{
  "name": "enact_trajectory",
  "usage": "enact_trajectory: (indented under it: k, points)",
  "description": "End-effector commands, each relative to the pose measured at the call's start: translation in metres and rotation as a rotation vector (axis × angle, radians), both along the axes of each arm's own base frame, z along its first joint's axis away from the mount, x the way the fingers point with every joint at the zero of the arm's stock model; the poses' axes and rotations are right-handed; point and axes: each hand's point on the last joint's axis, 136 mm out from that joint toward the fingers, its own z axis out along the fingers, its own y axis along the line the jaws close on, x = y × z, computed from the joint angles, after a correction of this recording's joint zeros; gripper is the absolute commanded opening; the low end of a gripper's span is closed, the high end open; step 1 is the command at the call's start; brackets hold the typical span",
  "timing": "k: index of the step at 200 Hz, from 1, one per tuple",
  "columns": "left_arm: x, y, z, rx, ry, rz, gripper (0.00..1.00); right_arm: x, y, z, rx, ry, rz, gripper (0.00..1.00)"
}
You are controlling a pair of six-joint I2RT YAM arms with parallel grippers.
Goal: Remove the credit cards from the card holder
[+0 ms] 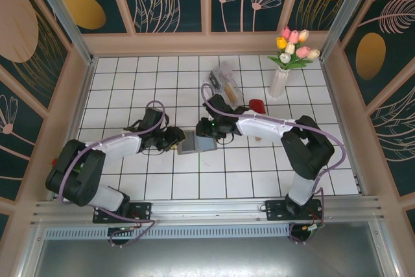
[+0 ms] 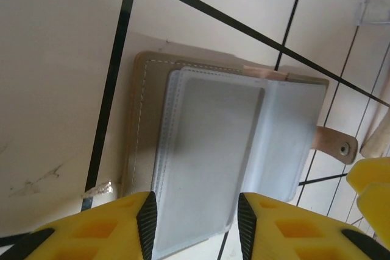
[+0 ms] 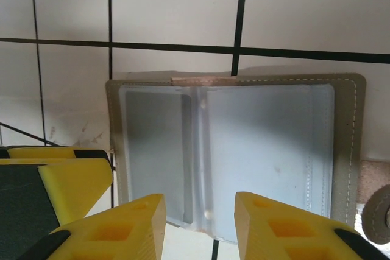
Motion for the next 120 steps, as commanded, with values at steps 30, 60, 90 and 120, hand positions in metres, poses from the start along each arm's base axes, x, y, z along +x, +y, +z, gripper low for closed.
enact_trajectory:
  k: [30, 60, 90, 120]
  points:
    - [0.009, -0.010, 0.005, 0.001, -0.035, -0.043, 0.34, -0.007, -0.011, -0.040, -0.088, 0.063, -0.029, 0.35]
    - [0.011, -0.010, 0.003, 0.015, -0.037, -0.042, 0.35, -0.009, -0.015, -0.049, -0.109, 0.078, -0.031, 0.35]
    - [0.014, -0.008, -0.002, 0.039, -0.034, -0.040, 0.40, -0.011, -0.018, -0.055, -0.123, 0.088, -0.032, 0.36]
    - [0.015, -0.007, -0.005, 0.053, -0.032, -0.042, 0.42, -0.013, -0.019, -0.060, -0.134, 0.100, -0.032, 0.35]
